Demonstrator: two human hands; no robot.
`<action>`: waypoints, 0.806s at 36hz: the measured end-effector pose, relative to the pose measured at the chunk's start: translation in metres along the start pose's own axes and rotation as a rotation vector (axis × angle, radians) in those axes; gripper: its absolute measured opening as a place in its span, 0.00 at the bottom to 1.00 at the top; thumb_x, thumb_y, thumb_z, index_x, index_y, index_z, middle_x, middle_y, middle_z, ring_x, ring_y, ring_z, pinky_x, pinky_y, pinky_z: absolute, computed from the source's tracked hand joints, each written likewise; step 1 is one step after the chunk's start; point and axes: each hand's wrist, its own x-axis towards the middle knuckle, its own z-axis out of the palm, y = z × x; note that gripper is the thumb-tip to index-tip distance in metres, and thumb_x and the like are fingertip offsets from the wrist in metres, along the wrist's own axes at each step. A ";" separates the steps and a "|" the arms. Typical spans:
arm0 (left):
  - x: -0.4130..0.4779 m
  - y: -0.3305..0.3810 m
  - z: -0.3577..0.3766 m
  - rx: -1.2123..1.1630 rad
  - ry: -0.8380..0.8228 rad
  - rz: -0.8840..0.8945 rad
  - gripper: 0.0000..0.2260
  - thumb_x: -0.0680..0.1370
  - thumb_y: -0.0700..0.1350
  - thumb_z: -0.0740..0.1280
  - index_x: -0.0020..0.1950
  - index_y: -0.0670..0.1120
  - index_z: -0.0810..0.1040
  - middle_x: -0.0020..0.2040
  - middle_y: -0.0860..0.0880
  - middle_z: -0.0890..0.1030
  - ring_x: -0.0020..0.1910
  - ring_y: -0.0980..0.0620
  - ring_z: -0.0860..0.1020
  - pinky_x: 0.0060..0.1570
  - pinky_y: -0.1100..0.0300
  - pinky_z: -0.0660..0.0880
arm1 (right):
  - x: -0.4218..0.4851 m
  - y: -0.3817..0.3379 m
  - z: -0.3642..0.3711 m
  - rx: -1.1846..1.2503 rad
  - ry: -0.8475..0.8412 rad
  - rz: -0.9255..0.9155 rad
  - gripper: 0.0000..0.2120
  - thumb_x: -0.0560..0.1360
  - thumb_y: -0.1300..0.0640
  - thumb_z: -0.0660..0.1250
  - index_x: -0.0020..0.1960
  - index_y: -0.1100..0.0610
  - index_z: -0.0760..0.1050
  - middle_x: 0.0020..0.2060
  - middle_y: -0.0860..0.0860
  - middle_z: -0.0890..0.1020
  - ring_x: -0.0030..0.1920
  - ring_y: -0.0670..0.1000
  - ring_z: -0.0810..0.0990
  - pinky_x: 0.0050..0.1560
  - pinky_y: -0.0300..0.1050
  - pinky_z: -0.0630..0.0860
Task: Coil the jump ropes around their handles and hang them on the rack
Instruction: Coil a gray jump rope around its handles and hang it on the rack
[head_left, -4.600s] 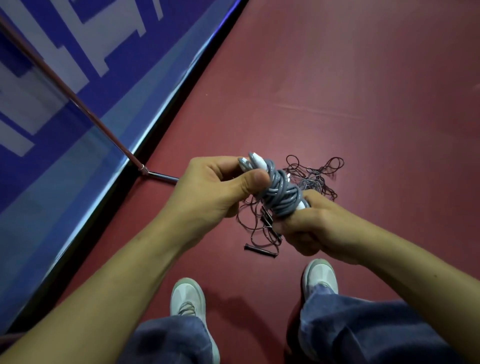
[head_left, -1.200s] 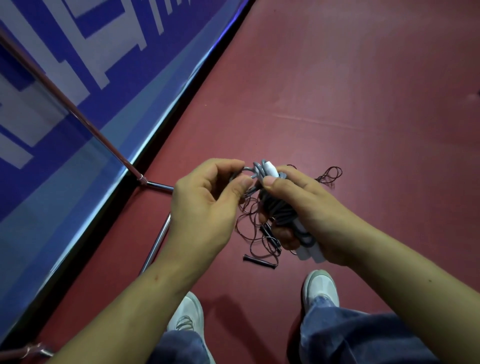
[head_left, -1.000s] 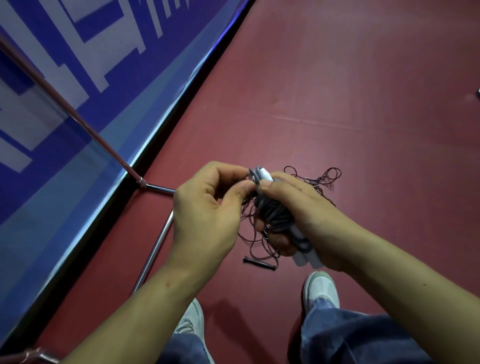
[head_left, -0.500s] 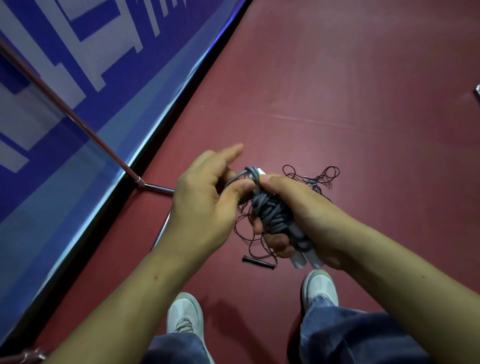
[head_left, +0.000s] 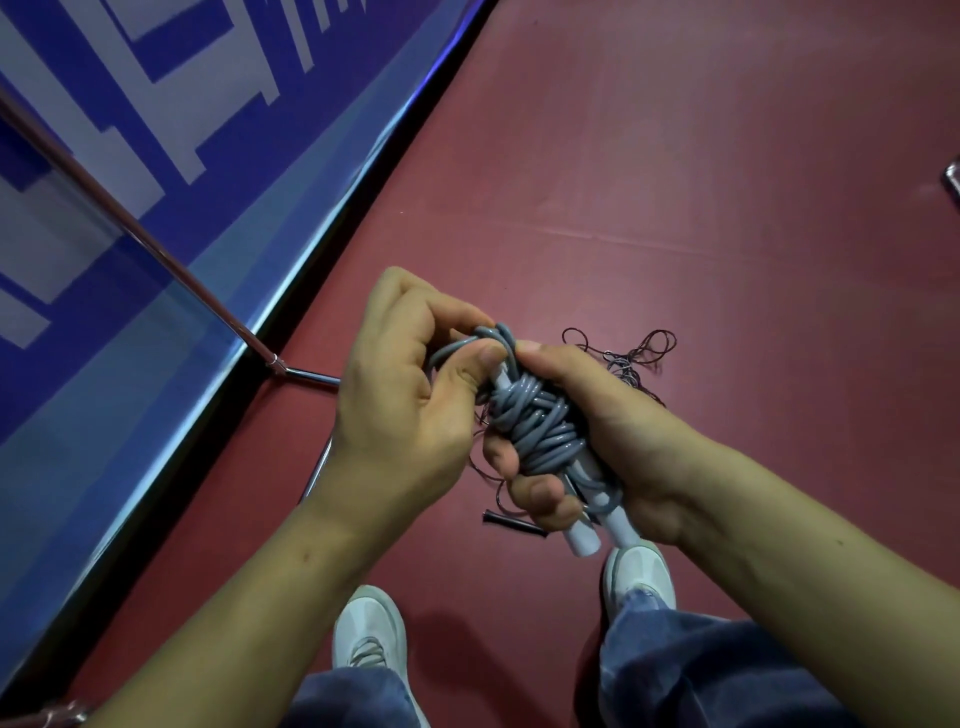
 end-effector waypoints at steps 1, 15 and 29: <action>0.001 0.001 -0.001 -0.031 -0.025 -0.032 0.03 0.78 0.36 0.71 0.49 0.43 0.79 0.49 0.49 0.75 0.46 0.48 0.79 0.45 0.49 0.80 | 0.000 0.000 0.000 -0.018 0.005 -0.006 0.20 0.79 0.38 0.60 0.45 0.55 0.74 0.34 0.56 0.76 0.25 0.50 0.69 0.25 0.37 0.63; 0.008 -0.001 -0.011 0.016 -0.226 -0.362 0.04 0.74 0.42 0.74 0.42 0.48 0.81 0.36 0.46 0.80 0.32 0.51 0.78 0.36 0.52 0.78 | 0.004 0.005 -0.010 -0.639 0.328 -0.235 0.14 0.84 0.48 0.63 0.48 0.58 0.77 0.31 0.58 0.79 0.28 0.57 0.70 0.27 0.46 0.65; -0.006 -0.002 0.000 0.009 -0.083 -0.340 0.05 0.73 0.43 0.78 0.44 0.48 0.83 0.36 0.51 0.85 0.36 0.51 0.84 0.40 0.53 0.82 | 0.003 0.001 -0.009 -0.498 0.339 -0.254 0.14 0.84 0.50 0.60 0.49 0.59 0.75 0.33 0.60 0.79 0.29 0.58 0.70 0.29 0.46 0.63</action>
